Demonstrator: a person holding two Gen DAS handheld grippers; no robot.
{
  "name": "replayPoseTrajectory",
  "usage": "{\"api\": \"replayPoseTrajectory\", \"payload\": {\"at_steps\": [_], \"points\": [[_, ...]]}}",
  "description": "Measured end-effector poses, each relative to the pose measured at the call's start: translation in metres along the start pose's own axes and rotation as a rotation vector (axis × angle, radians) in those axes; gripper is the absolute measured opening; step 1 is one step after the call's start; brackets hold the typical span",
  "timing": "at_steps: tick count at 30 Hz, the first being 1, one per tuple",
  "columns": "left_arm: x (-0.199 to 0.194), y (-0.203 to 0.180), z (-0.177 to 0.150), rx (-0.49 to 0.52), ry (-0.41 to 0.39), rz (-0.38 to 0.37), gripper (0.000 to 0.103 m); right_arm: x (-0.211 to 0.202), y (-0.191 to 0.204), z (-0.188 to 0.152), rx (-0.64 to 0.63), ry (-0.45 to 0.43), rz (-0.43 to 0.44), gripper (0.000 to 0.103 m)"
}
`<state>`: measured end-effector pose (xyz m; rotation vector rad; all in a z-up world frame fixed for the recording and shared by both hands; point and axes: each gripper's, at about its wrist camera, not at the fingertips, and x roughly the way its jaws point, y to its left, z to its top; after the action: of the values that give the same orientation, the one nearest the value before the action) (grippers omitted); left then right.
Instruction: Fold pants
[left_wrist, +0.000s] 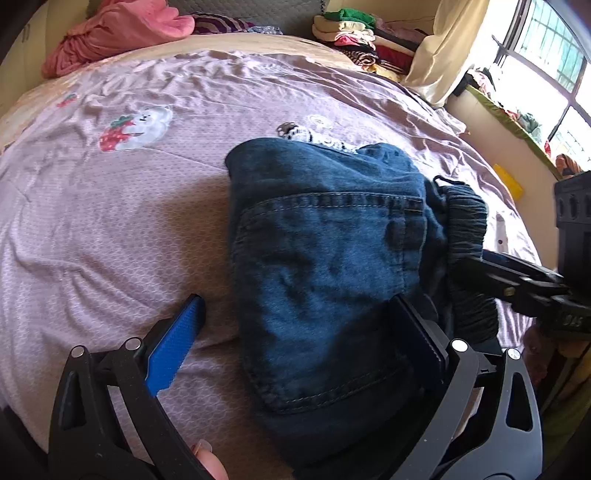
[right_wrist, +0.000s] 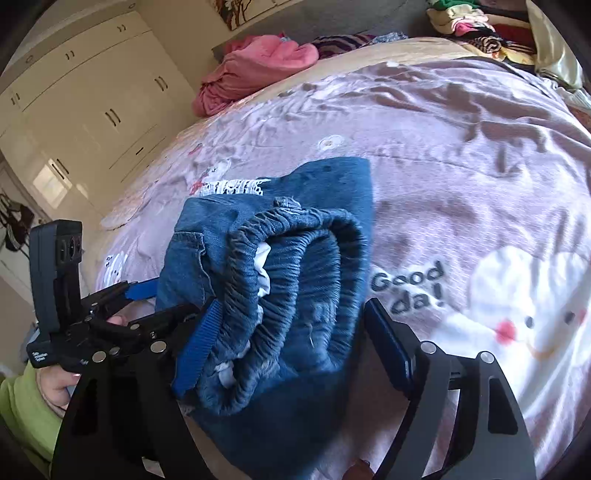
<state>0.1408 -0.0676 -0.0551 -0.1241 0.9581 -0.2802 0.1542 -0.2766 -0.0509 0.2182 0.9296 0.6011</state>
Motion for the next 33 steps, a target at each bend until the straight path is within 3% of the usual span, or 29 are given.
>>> {"api": "replayPoseTrajectory", "payload": {"at_steps": [4, 8, 10, 12, 17, 33], "points": [[0.003, -0.002, 0.003, -0.004, -0.004, -0.025, 0.083, 0.013, -0.004, 0.003, 0.025, 0.015, 0.024, 0.075], [0.006, -0.003, 0.008, -0.051, -0.012, -0.07, 0.056, 0.012, -0.001, 0.003, 0.024, -0.009, 0.044, 0.054], [0.005, -0.006, 0.009, -0.053, -0.017, -0.072, 0.047, 0.006, 0.001, 0.002, 0.019, -0.036, 0.043, 0.049], [0.001, -0.01, 0.01, -0.039, -0.035, -0.072, 0.031, 0.001, 0.006, 0.001, -0.001, -0.057, 0.032, 0.047], [-0.011, -0.011, 0.013, -0.039, -0.058, -0.077, 0.024, -0.011, 0.024, 0.002, -0.063, -0.101, 0.017, 0.043], [-0.055, -0.001, 0.046, -0.03, -0.177, -0.037, 0.024, -0.025, 0.067, 0.044, -0.196, -0.194, -0.005, 0.043]]}}
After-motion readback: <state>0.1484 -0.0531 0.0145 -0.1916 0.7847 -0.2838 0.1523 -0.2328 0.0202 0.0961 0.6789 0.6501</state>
